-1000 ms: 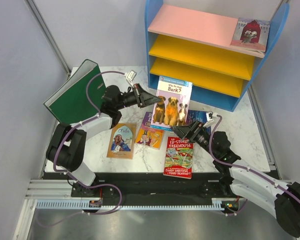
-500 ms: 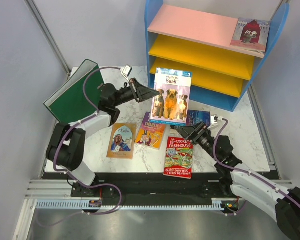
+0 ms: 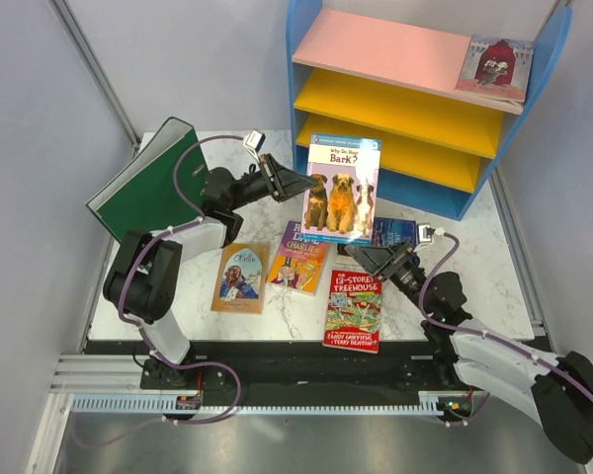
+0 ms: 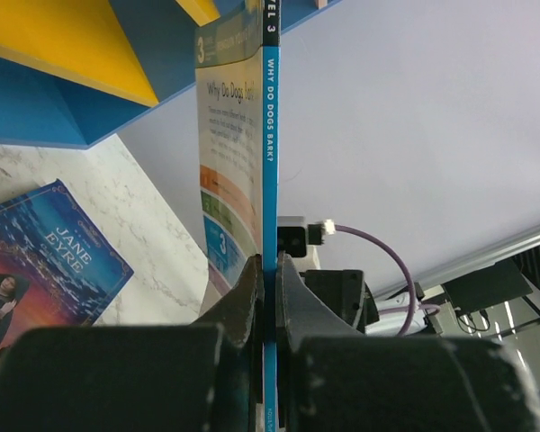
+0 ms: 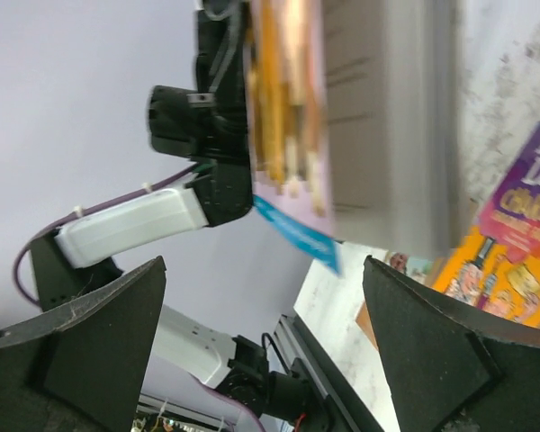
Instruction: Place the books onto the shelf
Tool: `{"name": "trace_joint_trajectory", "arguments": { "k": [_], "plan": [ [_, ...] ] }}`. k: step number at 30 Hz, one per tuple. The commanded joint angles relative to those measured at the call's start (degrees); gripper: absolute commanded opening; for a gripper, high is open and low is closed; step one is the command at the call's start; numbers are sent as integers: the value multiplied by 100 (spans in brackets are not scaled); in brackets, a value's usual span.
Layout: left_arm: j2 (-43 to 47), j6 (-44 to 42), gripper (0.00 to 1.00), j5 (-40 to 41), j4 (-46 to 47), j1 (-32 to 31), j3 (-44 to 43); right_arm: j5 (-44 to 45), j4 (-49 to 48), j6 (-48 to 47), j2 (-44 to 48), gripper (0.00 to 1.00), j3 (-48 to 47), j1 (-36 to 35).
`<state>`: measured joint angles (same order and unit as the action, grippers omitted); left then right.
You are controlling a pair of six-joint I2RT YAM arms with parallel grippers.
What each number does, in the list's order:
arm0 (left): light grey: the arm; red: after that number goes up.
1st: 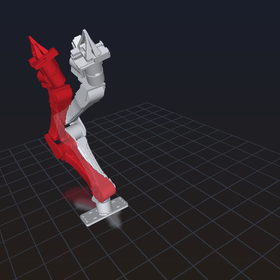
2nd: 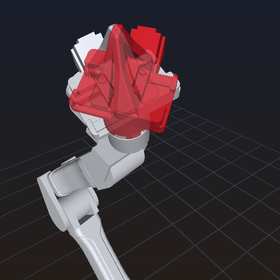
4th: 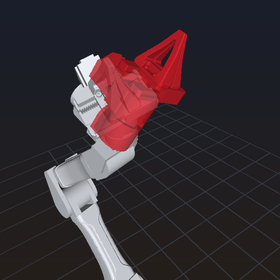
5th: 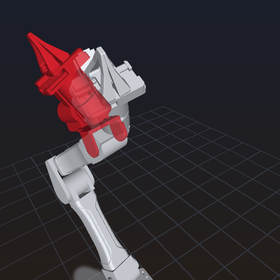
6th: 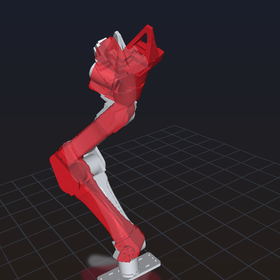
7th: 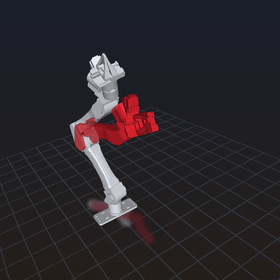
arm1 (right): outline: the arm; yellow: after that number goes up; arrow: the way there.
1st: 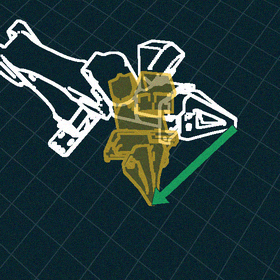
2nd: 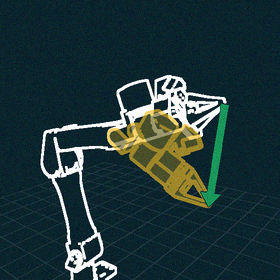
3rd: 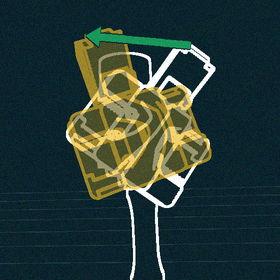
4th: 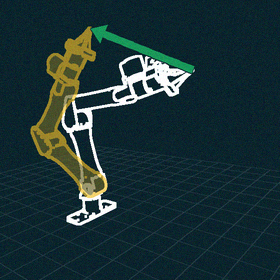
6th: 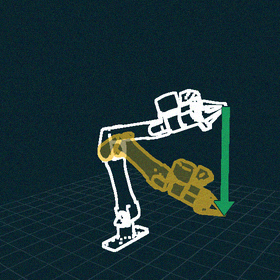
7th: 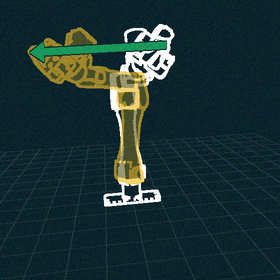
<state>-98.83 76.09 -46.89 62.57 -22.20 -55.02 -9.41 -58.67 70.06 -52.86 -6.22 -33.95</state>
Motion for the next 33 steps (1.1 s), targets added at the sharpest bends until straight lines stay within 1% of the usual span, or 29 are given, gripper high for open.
{"name": "trace_joint_trajectory", "arguments": {
  "k": [1,3,6,13,18,23,28,33],
  "plan": [
    [-119,142,2,145,343,13,-359,-79,645,-405,776,98,-284,-6],
    [-198,300,2,163,553,-13,-386,167,979,-414,1102,98,-214,-6],
    [-295,415,2,189,669,-65,-421,308,946,-265,1164,98,-11,-6],
    [-251,362,2,119,502,-197,-667,255,515,-247,427,98,-81,-6],
    [-146,362,2,75,459,-268,-659,325,339,-291,189,98,-108,3],
    [38,187,2,14,248,-347,-483,545,488,-511,478,98,-160,38],
    [39,186,2,-4,344,-391,-228,677,980,-845,856,98,-275,82],
    [39,213,2,5,414,-478,-184,633,955,-836,760,98,-178,144]
  ]
}}
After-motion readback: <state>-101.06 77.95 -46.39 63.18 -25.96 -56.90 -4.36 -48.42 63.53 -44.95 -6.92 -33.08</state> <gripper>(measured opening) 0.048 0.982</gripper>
